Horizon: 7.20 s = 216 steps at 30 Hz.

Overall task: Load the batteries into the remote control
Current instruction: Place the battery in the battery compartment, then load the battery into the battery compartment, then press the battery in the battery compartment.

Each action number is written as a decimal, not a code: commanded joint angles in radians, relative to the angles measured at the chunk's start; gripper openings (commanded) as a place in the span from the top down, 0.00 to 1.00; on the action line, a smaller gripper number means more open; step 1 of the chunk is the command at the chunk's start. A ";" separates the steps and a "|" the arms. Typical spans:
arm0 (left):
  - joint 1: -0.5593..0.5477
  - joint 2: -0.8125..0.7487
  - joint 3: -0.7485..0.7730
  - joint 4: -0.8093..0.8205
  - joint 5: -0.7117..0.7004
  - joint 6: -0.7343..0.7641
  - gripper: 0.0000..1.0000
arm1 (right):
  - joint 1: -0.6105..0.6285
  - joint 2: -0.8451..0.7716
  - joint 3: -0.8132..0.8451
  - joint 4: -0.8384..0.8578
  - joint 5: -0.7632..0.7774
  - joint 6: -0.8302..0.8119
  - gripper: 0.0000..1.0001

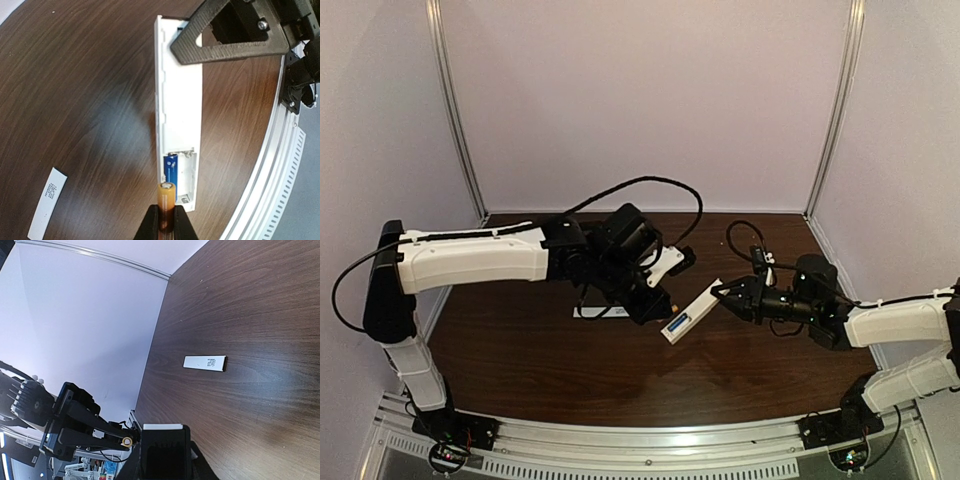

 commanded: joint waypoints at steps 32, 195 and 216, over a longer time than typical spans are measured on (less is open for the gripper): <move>-0.036 0.130 0.126 -0.112 -0.048 0.004 0.95 | 0.057 0.043 -0.020 0.181 0.073 0.117 1.00; -0.116 -0.168 -0.240 0.124 0.093 0.768 0.89 | 0.130 0.032 0.084 0.193 -0.221 0.233 1.00; 0.057 -0.425 -0.364 0.303 0.202 0.172 0.03 | 0.131 -0.045 0.192 -0.153 -0.152 -0.045 1.00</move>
